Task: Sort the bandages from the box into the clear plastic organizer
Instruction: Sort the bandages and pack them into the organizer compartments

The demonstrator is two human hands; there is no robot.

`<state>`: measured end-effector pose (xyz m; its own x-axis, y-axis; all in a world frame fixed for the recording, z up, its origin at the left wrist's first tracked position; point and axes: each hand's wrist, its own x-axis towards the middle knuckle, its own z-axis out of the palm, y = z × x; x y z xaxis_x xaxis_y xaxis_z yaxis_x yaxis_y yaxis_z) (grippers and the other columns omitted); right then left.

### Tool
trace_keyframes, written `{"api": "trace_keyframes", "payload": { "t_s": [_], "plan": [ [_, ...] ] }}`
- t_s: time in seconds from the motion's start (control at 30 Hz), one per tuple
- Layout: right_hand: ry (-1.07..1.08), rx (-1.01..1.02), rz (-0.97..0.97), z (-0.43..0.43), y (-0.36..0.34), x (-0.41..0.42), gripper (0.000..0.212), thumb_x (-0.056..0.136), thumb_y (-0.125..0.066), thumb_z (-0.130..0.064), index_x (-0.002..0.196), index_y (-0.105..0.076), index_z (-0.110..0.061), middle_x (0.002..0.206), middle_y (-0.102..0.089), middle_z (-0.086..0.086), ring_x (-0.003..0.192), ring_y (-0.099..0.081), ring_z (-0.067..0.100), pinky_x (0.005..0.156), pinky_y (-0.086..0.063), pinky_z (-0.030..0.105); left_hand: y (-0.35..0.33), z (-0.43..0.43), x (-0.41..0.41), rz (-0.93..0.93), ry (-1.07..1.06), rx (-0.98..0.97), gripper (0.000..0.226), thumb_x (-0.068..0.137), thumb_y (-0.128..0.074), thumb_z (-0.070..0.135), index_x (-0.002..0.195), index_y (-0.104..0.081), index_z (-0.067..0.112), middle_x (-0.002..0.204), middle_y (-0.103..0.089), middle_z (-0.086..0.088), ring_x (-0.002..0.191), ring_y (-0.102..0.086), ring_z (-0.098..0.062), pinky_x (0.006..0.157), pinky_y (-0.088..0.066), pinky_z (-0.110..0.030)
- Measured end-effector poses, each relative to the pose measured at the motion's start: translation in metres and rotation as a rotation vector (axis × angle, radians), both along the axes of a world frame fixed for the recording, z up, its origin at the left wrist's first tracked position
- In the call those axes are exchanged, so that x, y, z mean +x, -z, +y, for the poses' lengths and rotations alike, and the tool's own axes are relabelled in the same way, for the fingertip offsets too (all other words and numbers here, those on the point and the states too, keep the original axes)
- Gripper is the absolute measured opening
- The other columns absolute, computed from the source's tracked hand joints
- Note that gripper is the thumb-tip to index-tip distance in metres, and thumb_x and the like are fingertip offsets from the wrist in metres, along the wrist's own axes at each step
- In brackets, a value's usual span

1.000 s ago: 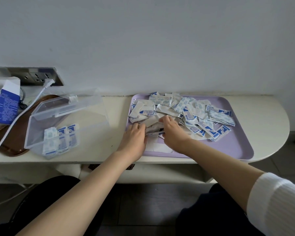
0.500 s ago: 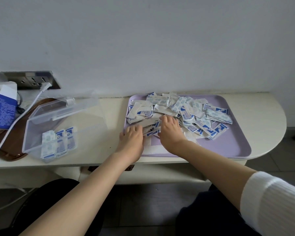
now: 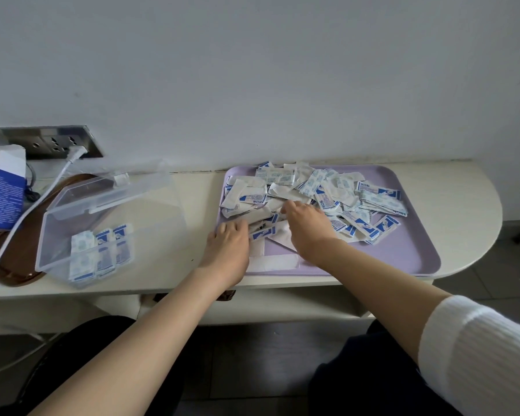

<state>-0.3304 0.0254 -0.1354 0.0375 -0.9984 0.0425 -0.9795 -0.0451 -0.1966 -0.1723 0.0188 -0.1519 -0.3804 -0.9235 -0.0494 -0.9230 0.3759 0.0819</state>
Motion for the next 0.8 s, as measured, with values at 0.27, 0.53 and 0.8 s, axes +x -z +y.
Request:
{"api": "trace_keyframes", "payload": {
  "t_s": [0.27,0.53,0.8],
  "plan": [
    [0.107,-0.034,-0.111,-0.008,-0.008,-0.015,0.018,0.095,-0.041,0.0,0.109,-0.05,-0.007,0.1,-0.06,0.009,0.072,-0.05,0.023,0.06,-0.038,0.032,0.0,-0.003,0.002,0.084,0.028,0.021,0.022,0.099,-0.039,0.017,0.118,-0.042,0.008,0.125,-0.049,-0.01,0.114,-0.044,-0.028,0.084,-0.036,-0.032],
    [-0.232,-0.141,-0.145,-0.001,-0.013,0.008,0.009,0.096,-0.046,-0.011,0.101,-0.049,-0.005,0.104,-0.053,0.012,0.076,-0.06,0.035,0.064,-0.051,0.046,-0.019,-0.016,0.002,0.551,-0.172,0.422,0.018,0.096,-0.043,0.016,0.095,-0.06,0.01,0.069,-0.064,-0.005,0.056,-0.057,-0.02,0.057,-0.047,-0.026],
    [-0.301,-0.189,-0.016,-0.004,-0.004,0.0,0.02,0.08,-0.056,0.009,0.091,-0.054,-0.008,0.101,-0.052,0.011,0.062,-0.053,0.029,0.045,-0.039,0.033,-0.041,-0.01,0.009,0.899,-0.16,0.779,0.02,0.093,-0.047,0.004,0.109,-0.057,0.012,0.077,-0.066,-0.004,0.059,-0.062,-0.018,0.064,-0.046,-0.029]
  ]
}}
